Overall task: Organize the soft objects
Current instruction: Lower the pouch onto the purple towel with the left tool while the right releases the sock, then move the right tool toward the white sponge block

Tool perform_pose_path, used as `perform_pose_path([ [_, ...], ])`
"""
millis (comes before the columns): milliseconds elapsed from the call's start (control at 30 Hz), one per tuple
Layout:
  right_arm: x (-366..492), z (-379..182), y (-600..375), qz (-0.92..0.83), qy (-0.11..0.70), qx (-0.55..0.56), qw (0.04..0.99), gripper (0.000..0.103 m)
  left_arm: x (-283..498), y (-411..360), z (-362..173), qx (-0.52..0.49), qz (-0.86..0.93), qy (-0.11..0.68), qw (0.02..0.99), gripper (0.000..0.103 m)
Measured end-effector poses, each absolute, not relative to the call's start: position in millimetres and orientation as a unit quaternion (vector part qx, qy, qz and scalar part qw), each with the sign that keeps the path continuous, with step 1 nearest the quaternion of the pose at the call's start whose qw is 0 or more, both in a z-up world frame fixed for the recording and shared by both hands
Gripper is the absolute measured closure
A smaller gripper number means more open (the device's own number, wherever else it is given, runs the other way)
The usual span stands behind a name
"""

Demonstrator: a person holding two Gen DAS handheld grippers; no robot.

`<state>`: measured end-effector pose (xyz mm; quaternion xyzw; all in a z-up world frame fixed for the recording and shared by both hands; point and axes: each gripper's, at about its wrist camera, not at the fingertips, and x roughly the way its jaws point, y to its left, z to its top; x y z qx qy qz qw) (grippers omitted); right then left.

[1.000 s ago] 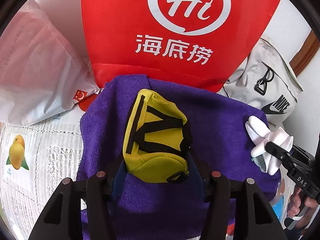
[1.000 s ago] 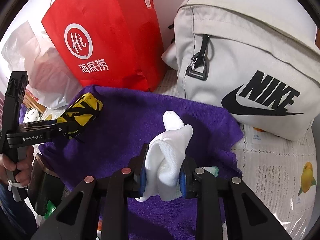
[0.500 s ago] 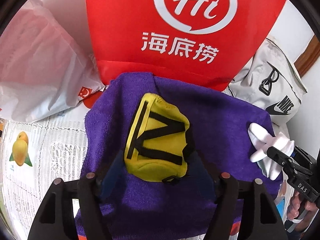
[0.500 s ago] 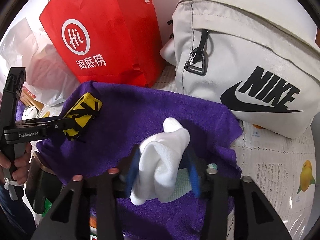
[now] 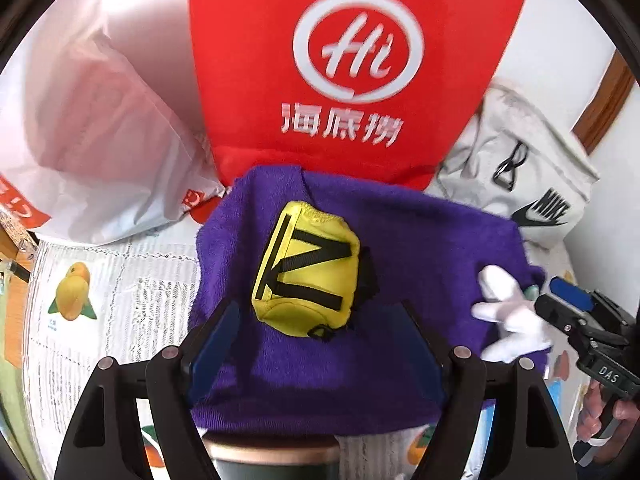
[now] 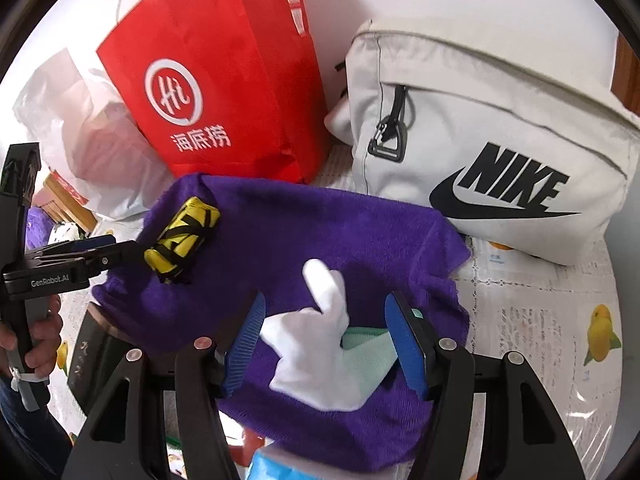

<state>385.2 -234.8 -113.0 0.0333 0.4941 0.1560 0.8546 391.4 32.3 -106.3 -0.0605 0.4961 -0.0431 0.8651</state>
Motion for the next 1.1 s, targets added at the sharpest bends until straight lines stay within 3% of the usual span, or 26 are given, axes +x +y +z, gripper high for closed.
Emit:
perform_pose_path([
  [167,367,-95,-235,0.154,0.479,0.033,0.864,0.041,364,44,-84,-0.069,-0.044,0.466,0.881,0.025],
  [667,277,-58,-233,0.173,0.447,0.036,0.877,0.041,273,64,-66,-0.105,-0.041,0.474,0.873,0.025],
  [1100,191,-75,-209,0.218,0.46,0.035,0.86,0.039,192,62,-80,-0.101,-0.037,0.484,0.869,0.025],
])
